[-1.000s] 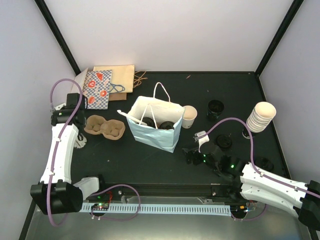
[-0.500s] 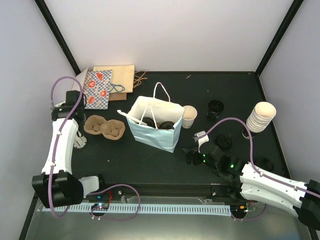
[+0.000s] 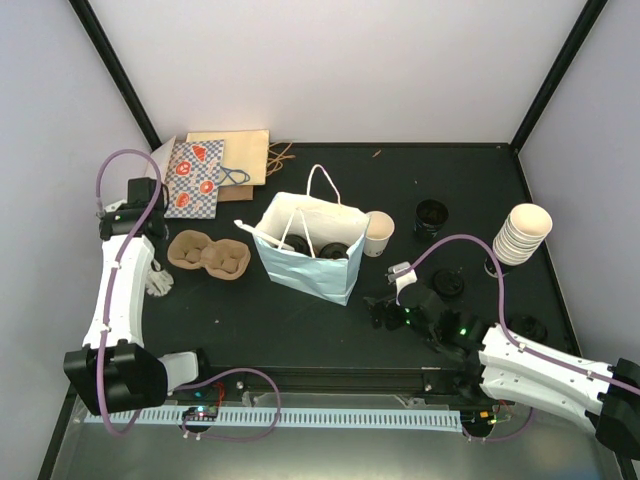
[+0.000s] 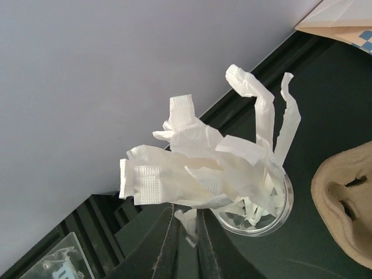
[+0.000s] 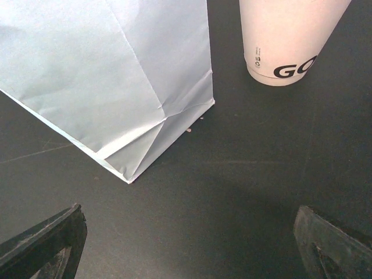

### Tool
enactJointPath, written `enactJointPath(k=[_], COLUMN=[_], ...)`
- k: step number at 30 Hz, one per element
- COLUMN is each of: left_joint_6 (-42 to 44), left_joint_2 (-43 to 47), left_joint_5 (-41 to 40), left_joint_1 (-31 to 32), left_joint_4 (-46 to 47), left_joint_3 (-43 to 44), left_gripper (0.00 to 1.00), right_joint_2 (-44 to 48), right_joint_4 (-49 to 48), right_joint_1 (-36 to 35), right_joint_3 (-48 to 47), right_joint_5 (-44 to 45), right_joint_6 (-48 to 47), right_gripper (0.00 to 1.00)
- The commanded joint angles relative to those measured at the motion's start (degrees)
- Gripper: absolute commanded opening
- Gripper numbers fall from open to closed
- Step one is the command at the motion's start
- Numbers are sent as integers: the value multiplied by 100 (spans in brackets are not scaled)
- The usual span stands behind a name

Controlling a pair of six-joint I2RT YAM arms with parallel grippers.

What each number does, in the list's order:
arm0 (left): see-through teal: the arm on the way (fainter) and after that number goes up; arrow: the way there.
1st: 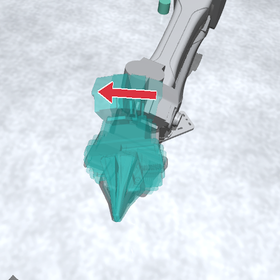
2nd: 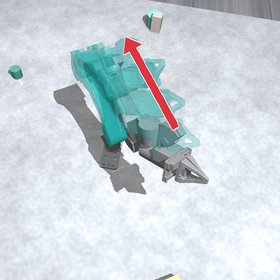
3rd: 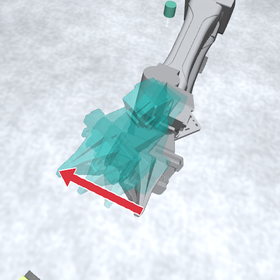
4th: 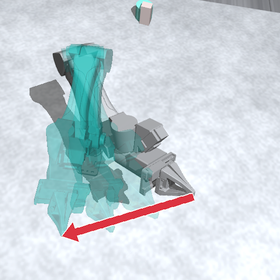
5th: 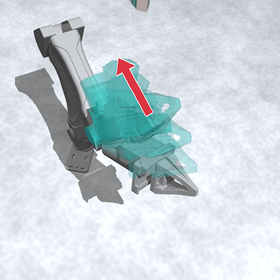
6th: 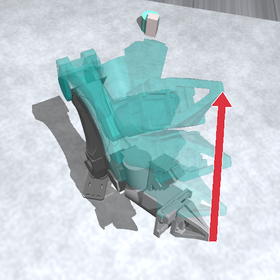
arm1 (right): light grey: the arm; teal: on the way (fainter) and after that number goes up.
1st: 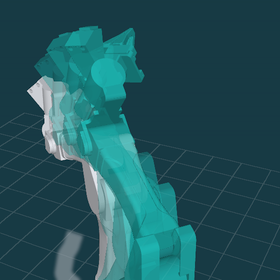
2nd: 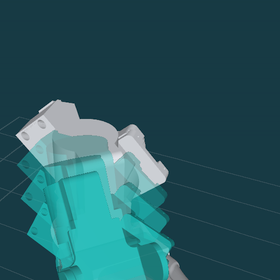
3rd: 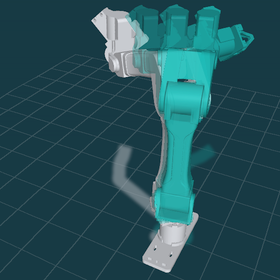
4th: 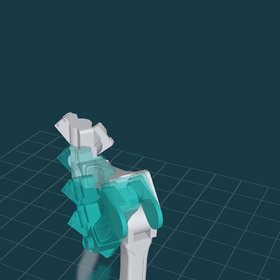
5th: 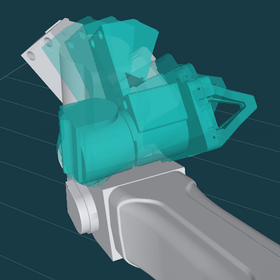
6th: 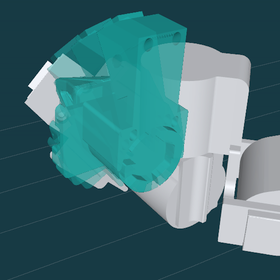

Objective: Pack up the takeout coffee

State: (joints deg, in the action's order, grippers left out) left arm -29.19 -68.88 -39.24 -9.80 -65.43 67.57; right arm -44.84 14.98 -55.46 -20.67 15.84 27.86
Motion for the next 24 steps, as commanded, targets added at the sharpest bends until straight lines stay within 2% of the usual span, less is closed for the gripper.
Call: enactJointPath(k=[1, 3, 17, 24], left_joint_6=[-32, -36, 3, 41], left_joint_2=[60, 50, 459, 1027], left_joint_5=[-163, -91, 866, 1983], left_joint_1=[-65, -61, -53, -44], left_joint_4=[16, -34, -645, -807], left_joint_3=[323, 359, 1039, 1679], left_gripper=[5, 2, 2, 2], right_joint_2=[28, 36, 72, 129], right_joint_4=[-130, -135, -136, -151], right_joint_1=[19, 18, 18, 18], right_joint_3=[-148, -141, -131, -112], right_joint_5=[-24, -23, -18, -24], right_joint_6=[-46, -48, -44, -50], right_gripper=[100, 100, 100, 100])
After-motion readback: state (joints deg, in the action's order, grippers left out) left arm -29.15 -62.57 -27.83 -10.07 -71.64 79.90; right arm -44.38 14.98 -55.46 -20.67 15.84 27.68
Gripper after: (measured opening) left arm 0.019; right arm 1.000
